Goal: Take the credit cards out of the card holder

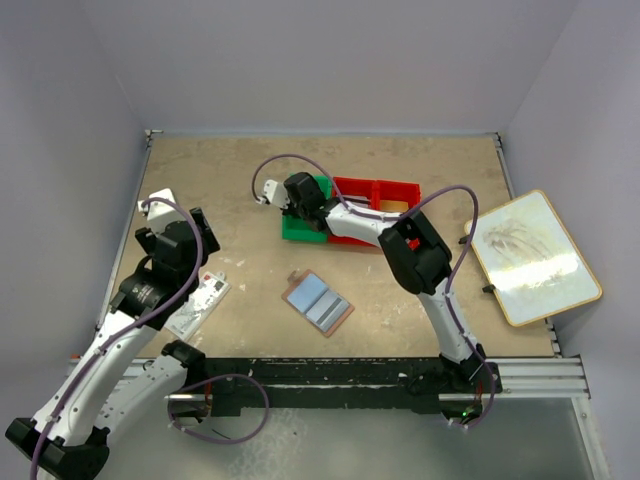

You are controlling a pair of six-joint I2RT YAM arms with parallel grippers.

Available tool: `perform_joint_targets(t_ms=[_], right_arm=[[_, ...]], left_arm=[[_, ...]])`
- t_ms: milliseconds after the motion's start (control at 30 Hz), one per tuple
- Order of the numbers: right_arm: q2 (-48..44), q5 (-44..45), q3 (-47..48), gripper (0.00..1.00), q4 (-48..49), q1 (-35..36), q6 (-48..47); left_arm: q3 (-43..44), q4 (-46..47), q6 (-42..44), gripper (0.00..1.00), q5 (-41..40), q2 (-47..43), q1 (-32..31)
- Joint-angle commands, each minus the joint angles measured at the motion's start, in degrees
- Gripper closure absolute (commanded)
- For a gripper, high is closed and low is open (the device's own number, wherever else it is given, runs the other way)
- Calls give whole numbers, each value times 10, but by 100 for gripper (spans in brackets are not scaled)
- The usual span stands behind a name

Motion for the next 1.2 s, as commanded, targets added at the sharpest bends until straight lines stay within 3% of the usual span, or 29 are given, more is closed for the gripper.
perform_joint_targets(t_ms=[0, 167, 500, 867, 1067, 1167], right_arm=[[-28, -28, 6, 71, -9, -4, 25], [-42, -50, 6, 70, -18, -6, 51], [-160, -94, -35, 70, 28, -29, 246], [-380, -41, -307, 65, 114, -30, 475], [-484, -157, -504, 58, 208, -33, 696], [-516, -192, -570, 56, 261, -34, 758]], left_arm=[[3, 13, 2, 23, -7, -1, 2], [3, 13, 2, 23, -7, 2, 2], [3, 15, 7, 23, 5, 6, 2], [-1, 25, 18, 23, 30, 14, 3], [-4, 30, 24, 23, 55, 30, 3], [-6, 31, 24, 23, 68, 38, 3]])
